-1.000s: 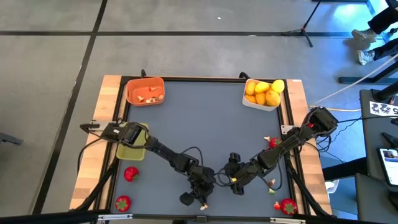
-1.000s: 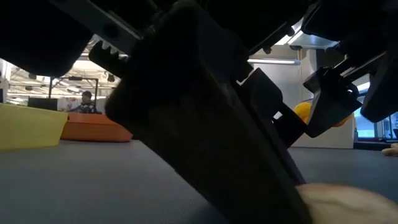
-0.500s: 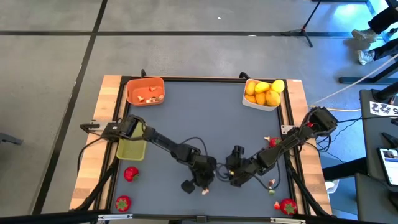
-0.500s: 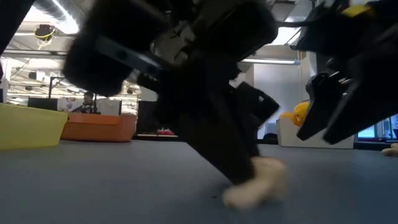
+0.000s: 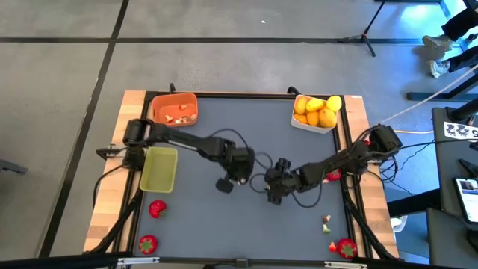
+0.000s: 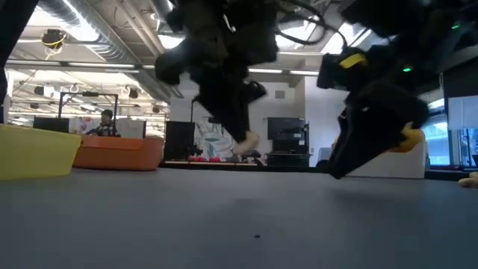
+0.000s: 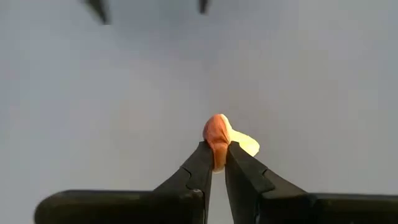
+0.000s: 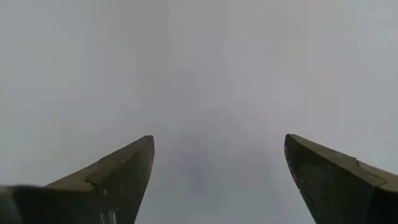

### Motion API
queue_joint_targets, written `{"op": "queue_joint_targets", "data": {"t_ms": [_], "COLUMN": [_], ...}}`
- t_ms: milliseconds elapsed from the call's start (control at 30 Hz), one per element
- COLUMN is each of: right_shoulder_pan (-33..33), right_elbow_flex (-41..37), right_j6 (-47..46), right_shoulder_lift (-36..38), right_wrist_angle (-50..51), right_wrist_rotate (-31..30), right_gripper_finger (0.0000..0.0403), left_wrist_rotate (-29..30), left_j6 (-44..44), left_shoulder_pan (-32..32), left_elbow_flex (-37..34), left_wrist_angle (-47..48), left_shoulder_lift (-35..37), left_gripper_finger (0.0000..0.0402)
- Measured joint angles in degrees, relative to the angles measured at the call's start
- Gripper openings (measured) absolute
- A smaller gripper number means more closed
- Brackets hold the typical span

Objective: Sort produce into baskets
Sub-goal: Put the brown mushroom into the orange bin

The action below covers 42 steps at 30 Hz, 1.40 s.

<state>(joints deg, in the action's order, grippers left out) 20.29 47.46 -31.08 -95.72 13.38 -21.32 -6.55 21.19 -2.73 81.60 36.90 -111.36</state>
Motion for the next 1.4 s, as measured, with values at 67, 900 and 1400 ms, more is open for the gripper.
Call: {"op": "queue_joint_targets", "data": {"t_ms": [67, 900, 1400], "right_shoulder_pan": [-1.9, -7.2, -7.2], "right_elbow_flex": [0.0, 0.0, 0.0], "right_j6": [-1.8, -9.7, -7.4], "right_shoulder_lift": [0.0, 0.0, 0.0], "right_wrist_angle": [0.2, -7.4, -7.3], "right_wrist_rotate": [1.2, 15.4, 13.8], "right_gripper_finger": [0.0357, 0.0357, 0.0357], "left_wrist_rotate": [2.1, 25.3, 24.8], "left_j6": [-3.0, -22.7, -22.6], "left_shoulder_pan": [1.6, 38.3, 46.9], "left_elbow_flex": [0.0, -19.4, -25.9], "left_wrist_angle": [2.3, 13.6, 10.6], "left_shoulder_lift": [2.5, 37.1, 36.5], "left_gripper_finger": [0.0033, 0.0033, 0.0096]}}
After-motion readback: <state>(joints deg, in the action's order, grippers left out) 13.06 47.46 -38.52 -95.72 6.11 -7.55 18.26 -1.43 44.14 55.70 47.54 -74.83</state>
